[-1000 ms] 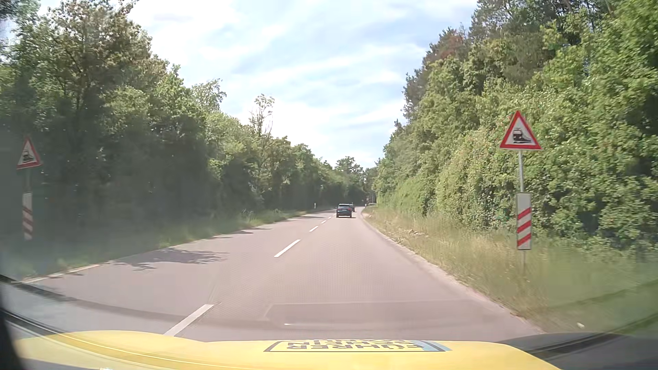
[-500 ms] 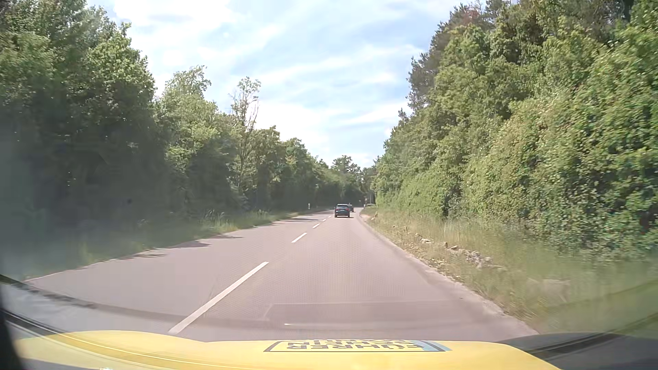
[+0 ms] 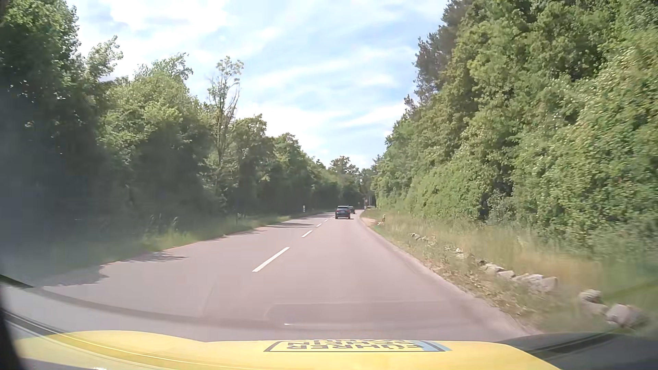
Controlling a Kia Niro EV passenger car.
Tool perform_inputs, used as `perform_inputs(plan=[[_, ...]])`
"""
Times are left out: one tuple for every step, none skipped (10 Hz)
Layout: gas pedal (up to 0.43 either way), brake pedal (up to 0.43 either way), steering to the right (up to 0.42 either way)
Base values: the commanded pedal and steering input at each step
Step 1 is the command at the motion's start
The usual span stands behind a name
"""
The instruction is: Follow the waypoints while adhering to traffic rules and regulations
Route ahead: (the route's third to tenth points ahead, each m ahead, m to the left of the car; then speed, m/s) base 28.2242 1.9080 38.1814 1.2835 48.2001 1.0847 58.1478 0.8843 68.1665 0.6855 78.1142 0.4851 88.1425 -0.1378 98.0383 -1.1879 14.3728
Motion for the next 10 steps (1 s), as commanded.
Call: perform_inputs(plan=[[0.067,0.000,0.003],[0.067,0.000,0.003],[0.067,0.000,0.002],[0.067,0.000,0.002],[0.067,0.000,0.003],[0.067,0.000,0.002],[0.067,0.000,0.003],[0.067,0.000,0.002],[0.067,0.000,0.002],[0.067,0.000,0.003]])
